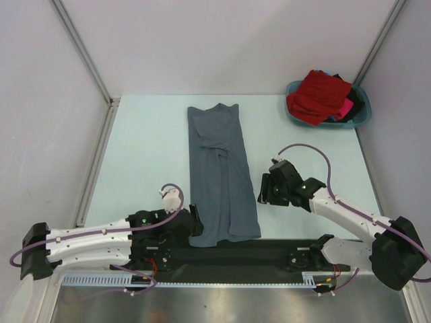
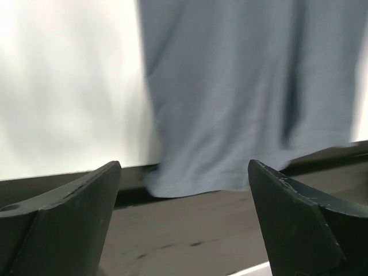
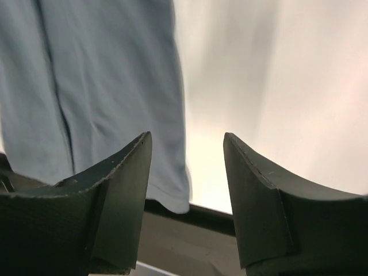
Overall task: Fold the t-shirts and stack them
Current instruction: Fold the tshirt
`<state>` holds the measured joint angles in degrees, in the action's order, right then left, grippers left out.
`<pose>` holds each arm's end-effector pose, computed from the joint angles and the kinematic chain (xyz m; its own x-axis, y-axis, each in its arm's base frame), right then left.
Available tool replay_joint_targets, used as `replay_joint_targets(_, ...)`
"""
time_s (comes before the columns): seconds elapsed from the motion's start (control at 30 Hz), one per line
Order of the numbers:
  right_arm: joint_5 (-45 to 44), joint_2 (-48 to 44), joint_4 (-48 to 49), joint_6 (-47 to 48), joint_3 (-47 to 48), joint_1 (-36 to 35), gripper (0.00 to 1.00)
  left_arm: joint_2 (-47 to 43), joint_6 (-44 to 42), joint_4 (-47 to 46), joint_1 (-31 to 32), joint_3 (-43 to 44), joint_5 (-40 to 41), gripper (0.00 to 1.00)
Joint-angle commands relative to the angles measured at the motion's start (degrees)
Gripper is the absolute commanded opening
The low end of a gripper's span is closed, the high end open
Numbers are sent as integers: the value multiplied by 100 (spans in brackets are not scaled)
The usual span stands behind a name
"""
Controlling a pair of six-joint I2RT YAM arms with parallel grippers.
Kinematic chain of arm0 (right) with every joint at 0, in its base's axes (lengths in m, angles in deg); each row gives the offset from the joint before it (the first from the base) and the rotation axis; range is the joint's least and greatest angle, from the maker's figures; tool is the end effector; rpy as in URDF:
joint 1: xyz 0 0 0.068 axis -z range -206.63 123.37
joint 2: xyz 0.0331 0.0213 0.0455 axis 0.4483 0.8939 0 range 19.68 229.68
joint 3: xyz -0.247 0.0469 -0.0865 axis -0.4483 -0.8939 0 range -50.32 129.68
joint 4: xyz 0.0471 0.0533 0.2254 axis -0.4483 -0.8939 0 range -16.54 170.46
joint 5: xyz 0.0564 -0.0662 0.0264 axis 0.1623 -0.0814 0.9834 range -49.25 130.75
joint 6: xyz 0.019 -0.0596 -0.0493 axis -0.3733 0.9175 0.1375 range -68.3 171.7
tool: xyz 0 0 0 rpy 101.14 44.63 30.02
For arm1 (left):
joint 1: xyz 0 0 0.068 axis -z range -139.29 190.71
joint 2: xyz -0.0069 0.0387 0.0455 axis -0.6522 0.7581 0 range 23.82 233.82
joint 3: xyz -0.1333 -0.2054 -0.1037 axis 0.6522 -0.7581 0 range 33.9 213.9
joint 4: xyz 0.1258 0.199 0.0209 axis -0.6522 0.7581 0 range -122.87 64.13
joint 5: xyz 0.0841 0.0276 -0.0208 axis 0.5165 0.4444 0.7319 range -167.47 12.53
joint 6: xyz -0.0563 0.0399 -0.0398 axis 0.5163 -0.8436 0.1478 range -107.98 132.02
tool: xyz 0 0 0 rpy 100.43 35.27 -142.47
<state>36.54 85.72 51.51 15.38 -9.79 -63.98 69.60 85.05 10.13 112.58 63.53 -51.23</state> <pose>0.1788 0.1300 0.1926 -0.8595 0.0872 -0.5037 -0.0770 0.9520 0.2962 0.0712 -0.1203 0.1782 -0.8258 -0.2350 -0.5128 -0.0273 0.9247 -0.3798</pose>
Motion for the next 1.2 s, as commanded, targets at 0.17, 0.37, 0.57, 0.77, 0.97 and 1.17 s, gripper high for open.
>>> replay_joint_targets(0.17,1141,-706,56,-428,-845,8,57,-95,185,-784,2,-940,-813,96)
replay_joint_targets(0.37,1563,-1216,118,-649,-1328,-98,57,-184,185,-1004,2,-1055,-778,96)
replay_joint_targets(0.57,1774,-1164,258,-771,-1635,-115,57,141,71,-1355,-7,-968,-752,96)
replay_joint_targets(0.77,1950,-1058,592,-860,-1856,-194,57,528,-35,-1839,2,-1073,-866,90)
replay_joint_targets(0.97,2152,-804,1040,-903,-2049,-221,56,608,-44,-2182,2,-1222,-831,90)
replay_joint_targets(1.17,2258,-400,1541,-939,-2129,-361,55,538,-44,-2270,2,-1319,-673,90)
